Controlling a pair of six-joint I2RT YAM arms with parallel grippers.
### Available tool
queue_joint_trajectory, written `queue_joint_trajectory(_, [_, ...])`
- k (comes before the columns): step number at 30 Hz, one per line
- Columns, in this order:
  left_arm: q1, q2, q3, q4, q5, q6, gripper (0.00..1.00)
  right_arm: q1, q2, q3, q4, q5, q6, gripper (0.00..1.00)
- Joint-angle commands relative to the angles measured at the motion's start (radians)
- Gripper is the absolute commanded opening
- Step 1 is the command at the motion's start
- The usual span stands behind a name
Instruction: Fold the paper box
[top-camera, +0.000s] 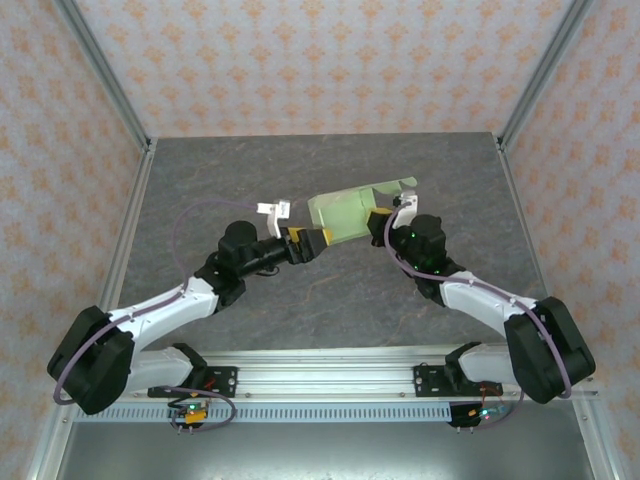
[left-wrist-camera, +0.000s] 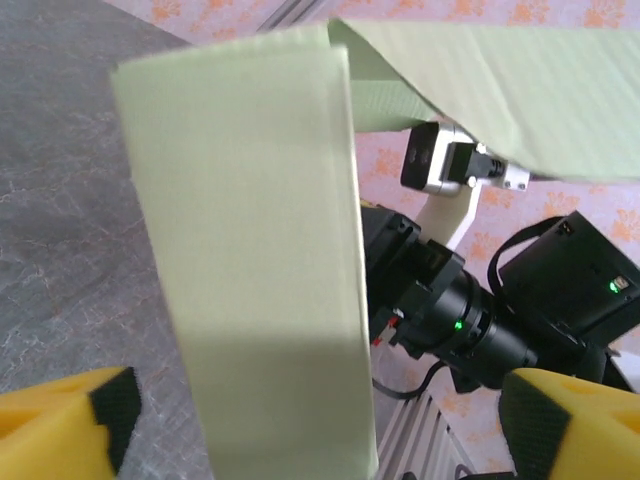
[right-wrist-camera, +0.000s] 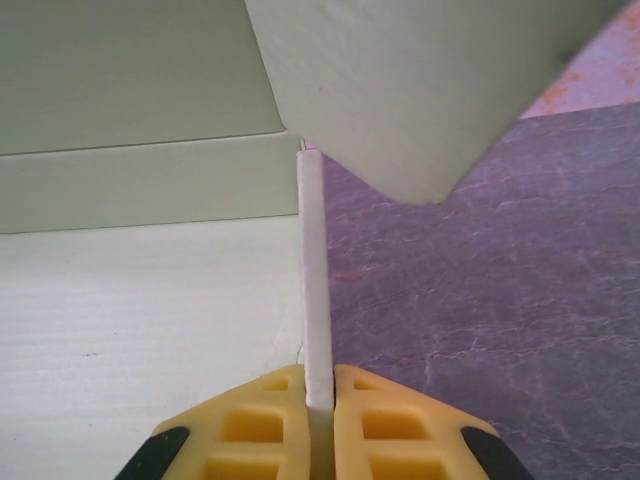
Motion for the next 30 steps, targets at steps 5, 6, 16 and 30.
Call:
queue_joint_trajectory(5, [-0.008,0.019,0.066,-0.044,-0.054,0.027,0.59,0.031,0.020,-0.017,0.050,-0.026,-0.016,0.10])
queue_joint_trajectory(6, [-0.008,0.021,0.067,-0.046,-0.053,0.027,0.56,0.034,0.022,-0.018,0.052,-0.024,-0.017,0.10])
queue_joint_trajectory(16, [-0.008,-0.010,0.076,-0.180,-0.128,0.090,0.39,0.039,0.008,-0.026,0.024,-0.037,-0.043,0.14])
queue_joint_trajectory(30, [-0.008,-0.017,0.089,-0.252,-0.130,0.136,0.38,0.041,0.013,-0.028,0.018,-0.022,-0.037,0.13])
